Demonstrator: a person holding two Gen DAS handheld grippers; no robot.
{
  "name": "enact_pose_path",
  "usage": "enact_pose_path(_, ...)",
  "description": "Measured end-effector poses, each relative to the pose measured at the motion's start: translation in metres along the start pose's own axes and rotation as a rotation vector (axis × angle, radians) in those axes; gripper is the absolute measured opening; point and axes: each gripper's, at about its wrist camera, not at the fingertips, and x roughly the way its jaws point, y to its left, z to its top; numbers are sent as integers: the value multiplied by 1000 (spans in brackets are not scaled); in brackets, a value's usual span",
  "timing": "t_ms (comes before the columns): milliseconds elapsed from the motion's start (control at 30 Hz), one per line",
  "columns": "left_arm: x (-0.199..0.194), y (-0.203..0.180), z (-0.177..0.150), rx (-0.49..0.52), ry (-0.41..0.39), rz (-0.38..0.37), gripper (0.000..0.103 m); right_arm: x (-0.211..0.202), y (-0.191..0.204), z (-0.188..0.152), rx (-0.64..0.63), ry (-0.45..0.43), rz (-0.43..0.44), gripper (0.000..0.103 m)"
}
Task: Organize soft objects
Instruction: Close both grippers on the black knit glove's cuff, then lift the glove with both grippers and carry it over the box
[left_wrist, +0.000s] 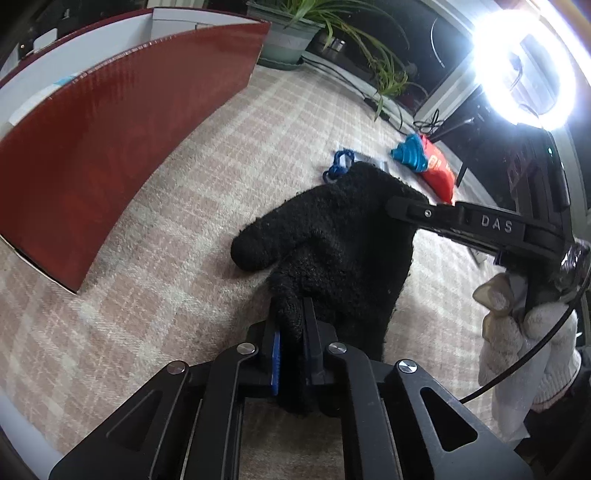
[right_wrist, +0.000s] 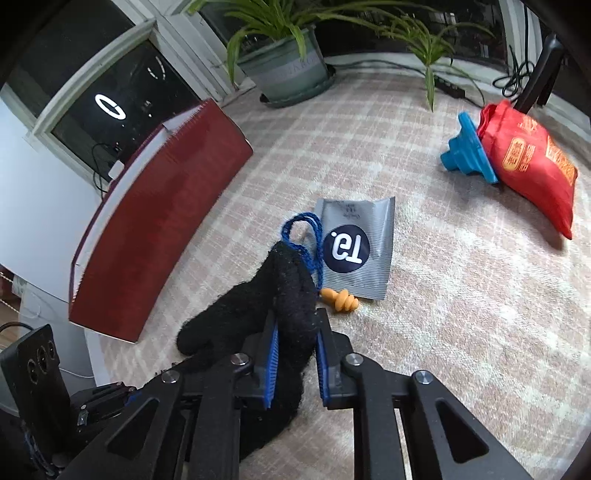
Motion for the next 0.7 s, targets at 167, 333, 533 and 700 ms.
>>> enact_pose_path(167,-12,-2,2,2,-33,-27,6,-22,17,-4,-52,-50,-6,14)
enact_pose_path(333,-28,-5,2,1,-69,-56,6,-50,32,-1,-76,-109,9,14)
enact_pose_path(533,-62,-5,12,1,-139,-90,6,-86,57,13,-107,-185,43,13)
enact_pose_path(700,-92,-5,27,20,-213,-97,6,-103,85,31,-137,-240,78,13)
